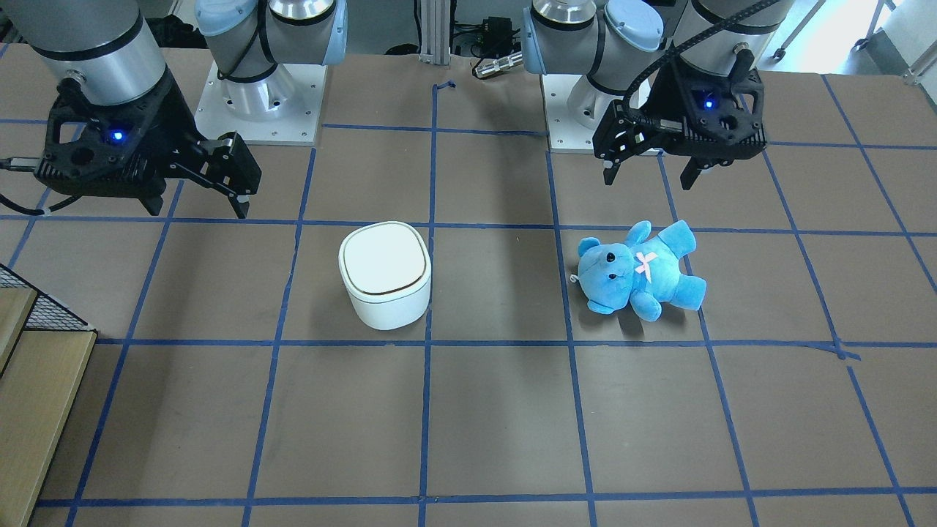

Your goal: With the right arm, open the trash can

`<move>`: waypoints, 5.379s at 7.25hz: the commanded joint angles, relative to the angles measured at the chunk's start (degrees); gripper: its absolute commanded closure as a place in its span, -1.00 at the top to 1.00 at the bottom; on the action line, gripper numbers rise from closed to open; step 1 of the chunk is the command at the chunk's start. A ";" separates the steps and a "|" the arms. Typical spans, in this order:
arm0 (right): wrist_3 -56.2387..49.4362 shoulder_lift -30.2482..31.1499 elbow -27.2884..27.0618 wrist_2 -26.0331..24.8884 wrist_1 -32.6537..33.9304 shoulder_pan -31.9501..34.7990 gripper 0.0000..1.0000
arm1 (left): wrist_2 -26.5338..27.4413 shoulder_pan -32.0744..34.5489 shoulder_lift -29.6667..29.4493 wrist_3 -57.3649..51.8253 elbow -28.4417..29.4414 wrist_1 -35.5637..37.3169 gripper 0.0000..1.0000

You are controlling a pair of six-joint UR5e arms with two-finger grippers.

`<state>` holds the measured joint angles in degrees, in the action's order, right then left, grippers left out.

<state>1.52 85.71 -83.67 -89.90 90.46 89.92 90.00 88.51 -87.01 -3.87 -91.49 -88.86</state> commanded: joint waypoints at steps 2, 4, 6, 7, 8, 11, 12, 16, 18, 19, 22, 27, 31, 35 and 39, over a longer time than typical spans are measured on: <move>0.59 0.07 0.09 0.07 0.06 0.08 1.00 | 0.00 0.00 0.00 0.00 0.00 0.00 1.00; 2.43 0.07 0.17 0.95 0.15 0.51 0.99 | -0.09 0.00 0.00 0.00 0.00 0.00 1.00; 10.49 -0.10 0.17 5.77 -0.02 1.65 0.04 | 0.00 0.00 0.00 0.00 0.00 0.00 1.00; 11.74 -0.36 0.17 5.79 -0.11 3.83 -0.65 | 0.00 0.00 0.00 0.00 0.00 0.00 1.00; 15.76 -0.72 0.09 5.87 -0.11 6.64 -1.00 | 0.00 0.00 0.00 0.00 0.00 0.00 1.00; 19.66 -2.39 -1.05 6.40 0.07 10.71 -1.00 | -0.09 0.00 0.00 0.00 0.00 0.00 1.00; 20.10 -2.39 -4.54 6.40 1.28 10.71 -1.00 | -0.09 0.00 0.00 0.00 0.00 0.00 1.00; 23.88 -1.95 -15.02 6.22 13.15 11.23 -1.00 | 0.00 0.00 0.00 0.00 0.00 0.00 1.00; 24.23 -2.82 -17.48 7.10 17.35 14.04 -1.00 | -0.09 0.00 0.00 0.00 0.00 0.00 1.00; 24.50 -3.09 -18.71 7.10 19.29 14.31 -1.00 | 0.00 0.00 0.00 0.00 0.00 0.00 1.00; 24.15 -3.62 -18.99 7.10 20.01 14.31 -1.00 | 0.00 0.00 0.00 0.00 0.00 0.00 1.00; 24.32 -5.37 -19.68 5.70 20.45 13.88 -1.00 | 0.00 0.00 0.00 0.00 0.00 0.00 1.00; 24.41 -5.55 -21.89 5.87 21.86 13.79 -1.00 | 0.00 0.00 0.00 0.00 0.00 0.00 1.00; 25.63 -4.15 -16.65 4.12 18.64 13.79 -1.00 | 0.00 0.00 0.00 0.00 0.00 0.00 1.00; 22.32 -4.15 -0.47 2.46 -1.14 11.78 -1.00 | 0.00 0.00 0.00 0.00 0.00 0.00 1.00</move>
<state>25.92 81.57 -88.57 -86.25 94.64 102.89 90.00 88.51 -87.01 -3.87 -91.49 -88.86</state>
